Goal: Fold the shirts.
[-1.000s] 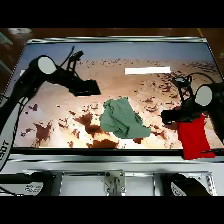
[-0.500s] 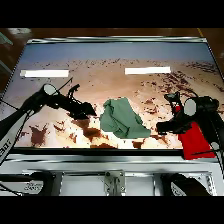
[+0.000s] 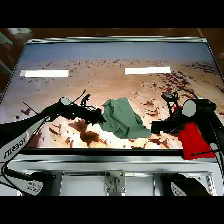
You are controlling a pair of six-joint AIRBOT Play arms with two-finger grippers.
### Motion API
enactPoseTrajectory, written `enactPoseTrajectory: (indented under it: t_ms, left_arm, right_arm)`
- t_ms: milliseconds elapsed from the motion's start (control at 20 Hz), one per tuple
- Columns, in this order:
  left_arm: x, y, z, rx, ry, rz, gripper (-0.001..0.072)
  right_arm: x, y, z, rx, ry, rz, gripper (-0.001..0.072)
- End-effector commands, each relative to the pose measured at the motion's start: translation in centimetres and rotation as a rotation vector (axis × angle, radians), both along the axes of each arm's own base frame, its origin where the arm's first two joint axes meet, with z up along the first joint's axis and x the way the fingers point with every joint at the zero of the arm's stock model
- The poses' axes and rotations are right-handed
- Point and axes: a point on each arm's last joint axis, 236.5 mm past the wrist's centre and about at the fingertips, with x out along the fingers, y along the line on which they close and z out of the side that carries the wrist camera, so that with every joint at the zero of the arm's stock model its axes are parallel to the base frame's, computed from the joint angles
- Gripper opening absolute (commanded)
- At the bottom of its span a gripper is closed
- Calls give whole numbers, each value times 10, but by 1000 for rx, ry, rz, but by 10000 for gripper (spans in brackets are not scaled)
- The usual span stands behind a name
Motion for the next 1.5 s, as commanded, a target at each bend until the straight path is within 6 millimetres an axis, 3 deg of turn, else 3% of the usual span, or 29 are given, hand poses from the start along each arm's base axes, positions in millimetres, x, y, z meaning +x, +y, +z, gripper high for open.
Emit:
enactPoseTrajectory:
  t_ms: [0,300,550,700,850,900,950,1000,1050,1150,1250,1350,1450]
  left_arm:
    - [2,-7,3,-27,-16,-1,36]
    - [-2,-11,21,-59,-43,-48,35]
    - [-1,-12,29,-66,-60,-49,35]
    - [0,-12,34,-70,-70,-49,36]
    - [0,-12,37,-72,-77,-49,35]
    - [0,-12,38,-73,-79,-49,36]
    - [1,-12,38,-73,-81,-48,35]
    - [1,-11,39,-74,-82,-46,35]
    - [3,-9,40,-74,-86,-40,35]
    - [14,-3,48,-77,-130,-34,33]
    - [38,10,72,-66,-220,-13,32]
    - [63,31,108,-19,-345,1,31]
    - [89,61,168,49,-497,43,31]
  right_arm:
    - [7,-3,-3,41,-13,-69,675]
    - [20,-8,-48,305,-26,-439,674]
    - [16,27,-85,362,57,-329,674]
    - [10,41,-105,340,88,-250,674]
    - [20,46,-112,321,46,-236,673]
    - [24,48,-112,319,26,-234,606]
    - [27,50,-111,320,15,-232,424]
    - [28,51,-109,323,13,-229,215]
    - [28,53,-105,330,21,-220,65]
    - [32,55,-90,339,22,-176,59]
    - [43,52,-62,322,-25,-108,59]
    - [61,44,-19,282,-128,-34,58]
    - [85,34,42,236,-294,17,58]
